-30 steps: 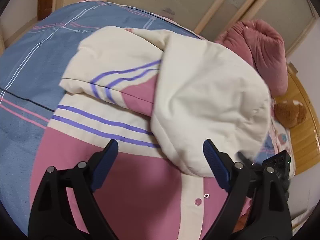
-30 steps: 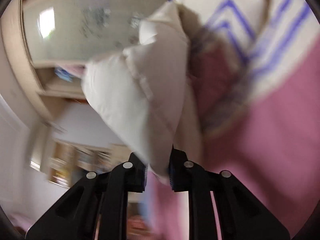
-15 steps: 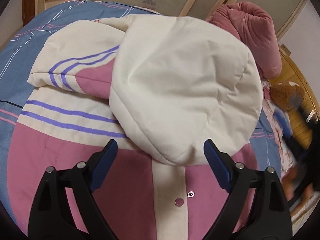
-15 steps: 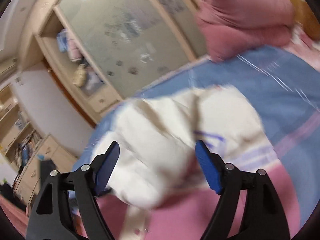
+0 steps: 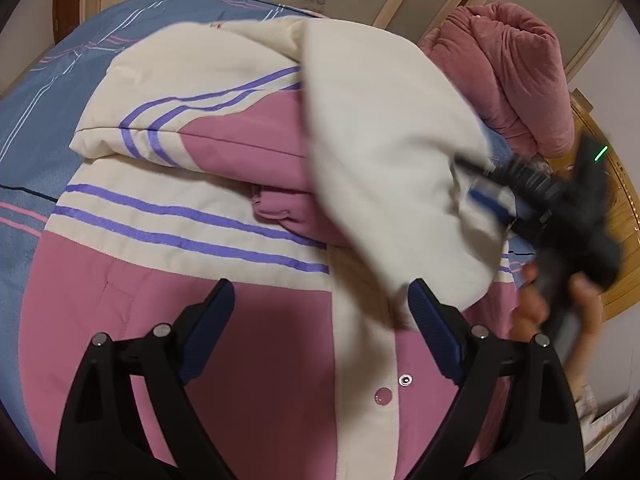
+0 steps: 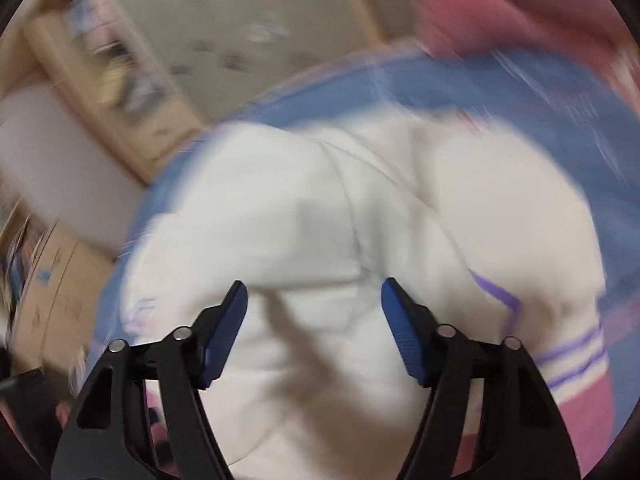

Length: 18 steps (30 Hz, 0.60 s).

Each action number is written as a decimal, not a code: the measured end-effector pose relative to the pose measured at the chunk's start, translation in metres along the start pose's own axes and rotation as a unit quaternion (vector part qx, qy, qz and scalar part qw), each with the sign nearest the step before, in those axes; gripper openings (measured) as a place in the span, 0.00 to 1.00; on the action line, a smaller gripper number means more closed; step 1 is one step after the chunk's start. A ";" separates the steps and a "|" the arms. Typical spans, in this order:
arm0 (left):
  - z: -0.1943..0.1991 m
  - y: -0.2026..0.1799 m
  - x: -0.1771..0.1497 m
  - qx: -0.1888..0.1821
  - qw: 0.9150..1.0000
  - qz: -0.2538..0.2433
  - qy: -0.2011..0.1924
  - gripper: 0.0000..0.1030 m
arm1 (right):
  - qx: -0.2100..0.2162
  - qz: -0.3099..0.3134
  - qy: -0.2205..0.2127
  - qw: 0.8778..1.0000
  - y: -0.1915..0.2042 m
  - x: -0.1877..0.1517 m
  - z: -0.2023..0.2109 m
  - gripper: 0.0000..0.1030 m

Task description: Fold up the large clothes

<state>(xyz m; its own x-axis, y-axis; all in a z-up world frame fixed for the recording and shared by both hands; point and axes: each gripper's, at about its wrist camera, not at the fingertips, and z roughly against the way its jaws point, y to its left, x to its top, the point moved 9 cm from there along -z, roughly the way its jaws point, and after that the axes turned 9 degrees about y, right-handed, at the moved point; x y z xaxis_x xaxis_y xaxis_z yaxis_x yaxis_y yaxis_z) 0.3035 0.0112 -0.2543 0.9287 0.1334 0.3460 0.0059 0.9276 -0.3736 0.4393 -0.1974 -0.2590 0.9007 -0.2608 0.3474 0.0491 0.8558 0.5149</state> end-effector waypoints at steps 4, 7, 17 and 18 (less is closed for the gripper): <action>-0.007 -0.001 0.000 -0.001 1.000 0.003 0.006 0.87 | 0.038 -0.003 -0.022 0.999 -0.023 -0.020 0.002 0.42; -0.007 -0.007 0.005 0.005 1.000 -0.001 0.002 0.87 | 0.022 0.027 -0.011 0.999 -0.019 -0.036 0.009 0.45; 0.046 -0.067 0.052 -0.052 0.991 -0.027 -0.124 0.87 | 0.019 0.064 0.008 0.998 -0.014 -0.085 0.020 0.52; 0.047 -0.074 0.055 -0.050 0.990 -0.032 -0.127 0.88 | 0.023 0.068 0.008 0.997 -0.011 -0.088 0.023 0.53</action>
<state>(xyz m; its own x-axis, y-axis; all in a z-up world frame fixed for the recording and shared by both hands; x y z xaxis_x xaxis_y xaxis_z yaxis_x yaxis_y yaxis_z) 0.3363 -0.0340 -0.1670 0.8026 0.1714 0.5714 0.1099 0.8990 -0.4240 0.3498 -0.1942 -0.2771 0.9045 -0.1369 0.4039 -0.0930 0.8609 0.5001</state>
